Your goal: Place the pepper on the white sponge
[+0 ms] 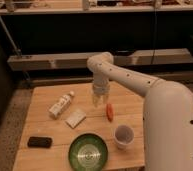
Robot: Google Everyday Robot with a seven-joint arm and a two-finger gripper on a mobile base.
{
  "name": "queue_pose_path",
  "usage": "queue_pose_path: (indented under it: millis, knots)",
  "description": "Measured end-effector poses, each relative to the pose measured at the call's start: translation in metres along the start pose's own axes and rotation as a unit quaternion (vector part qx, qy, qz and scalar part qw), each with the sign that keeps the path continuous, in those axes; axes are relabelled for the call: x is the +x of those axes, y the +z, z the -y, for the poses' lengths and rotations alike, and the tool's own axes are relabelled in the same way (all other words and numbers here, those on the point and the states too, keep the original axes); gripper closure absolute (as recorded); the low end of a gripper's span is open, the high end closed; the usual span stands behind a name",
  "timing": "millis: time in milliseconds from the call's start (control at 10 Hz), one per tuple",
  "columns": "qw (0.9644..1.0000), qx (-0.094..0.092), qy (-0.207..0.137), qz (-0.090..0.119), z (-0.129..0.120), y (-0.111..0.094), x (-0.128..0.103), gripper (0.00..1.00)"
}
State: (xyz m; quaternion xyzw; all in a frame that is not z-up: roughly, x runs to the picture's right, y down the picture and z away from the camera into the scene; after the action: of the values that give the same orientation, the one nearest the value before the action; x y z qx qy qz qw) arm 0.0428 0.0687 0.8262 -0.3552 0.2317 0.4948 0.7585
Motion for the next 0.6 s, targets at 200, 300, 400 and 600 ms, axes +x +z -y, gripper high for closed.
queue_pose_path:
  millis: [200,300,400,600]
  knots:
    - [0.9999,-0.009,0.005,0.006,0.006,0.001,-0.003,0.39]
    - [0.9998,-0.014,0.006,0.009,0.007,0.003,-0.005,0.39]
    - [0.9998,-0.017,0.007,0.012,0.007,0.006,-0.009,0.39]
    - [0.9996,-0.019,0.014,0.014,0.007,0.010,-0.017,0.39]
